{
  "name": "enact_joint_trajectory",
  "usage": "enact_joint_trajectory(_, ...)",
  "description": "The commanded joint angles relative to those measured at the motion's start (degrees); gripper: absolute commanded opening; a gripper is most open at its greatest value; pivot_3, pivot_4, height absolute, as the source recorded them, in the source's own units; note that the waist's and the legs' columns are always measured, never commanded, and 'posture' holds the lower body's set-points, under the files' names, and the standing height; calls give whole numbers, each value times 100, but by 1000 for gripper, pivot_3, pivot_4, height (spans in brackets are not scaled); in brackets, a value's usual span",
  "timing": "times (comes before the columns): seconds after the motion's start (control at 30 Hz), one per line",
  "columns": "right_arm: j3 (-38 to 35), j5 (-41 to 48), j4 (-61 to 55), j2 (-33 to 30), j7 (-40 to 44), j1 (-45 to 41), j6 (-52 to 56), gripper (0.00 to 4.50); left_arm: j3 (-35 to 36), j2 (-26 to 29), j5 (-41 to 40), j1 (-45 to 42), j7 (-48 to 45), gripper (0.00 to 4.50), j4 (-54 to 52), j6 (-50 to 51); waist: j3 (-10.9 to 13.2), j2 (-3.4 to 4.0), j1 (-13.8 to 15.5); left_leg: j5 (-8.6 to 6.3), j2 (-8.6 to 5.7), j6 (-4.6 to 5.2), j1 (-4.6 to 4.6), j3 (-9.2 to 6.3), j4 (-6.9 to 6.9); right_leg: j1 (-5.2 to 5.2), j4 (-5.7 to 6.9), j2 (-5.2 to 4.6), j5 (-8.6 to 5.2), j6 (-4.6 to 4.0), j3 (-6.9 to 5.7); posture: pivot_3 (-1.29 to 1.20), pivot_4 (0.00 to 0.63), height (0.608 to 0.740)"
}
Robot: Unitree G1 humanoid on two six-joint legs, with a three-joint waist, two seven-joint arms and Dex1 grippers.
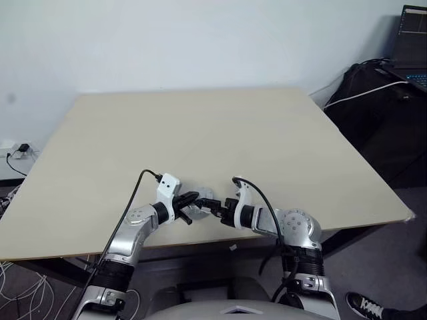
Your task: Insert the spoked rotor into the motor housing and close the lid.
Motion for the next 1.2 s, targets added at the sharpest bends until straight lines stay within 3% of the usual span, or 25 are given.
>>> enact_joint_trajectory(0.03, -201, 316, -15, 759, -222, -242, -242, 4482, -199, -5, 55, 76, -31, 0, 174, 167, 0, 0, 3, 0, 0, 0, 0, 0, 0, -1, 0, 0, 1, 0, 0, 0, 0, 740)
enact_joint_trajectory(0.1, -391, 354, 46, 862, -412, -272, -261, 4482, -207, -8, 55, 77, -33, 0, 178, 162, 0, 0, 17, 0, 0, 0, -3, -1, 0, -2, 0, 0, 2, -1, 0, 0, 0, 740)
enact_joint_trajectory(0.37, -454, 503, 12, 842, -485, -313, -156, 2011, -213, -11, 53, 51, -60, 0, 220, 141, 0, 1, 61, -2, -3, 3, -11, 0, -1, -4, -8, -2, 2, 0, -1, 0, 0, 740)
enact_joint_trajectory(0.53, -445, 594, -22, 842, -489, -333, -71, 1219, -204, -23, 63, 33, -64, 0, 236, 133, -1, 3, 61, -2, -3, 3, -6, 0, -1, 0, -6, -3, 3, 0, -1, 0, 0, 740)
enact_joint_trajectory(1.2, -484, 575, -82, 676, -448, -242, 367, 1218, -142, -18, 54, 6, -46, 0, 239, 114, -1, 3, 46, -2, -2, 4, -6, -1, -1, -1, -6, -2, 3, 0, -1, 0, 0, 740)
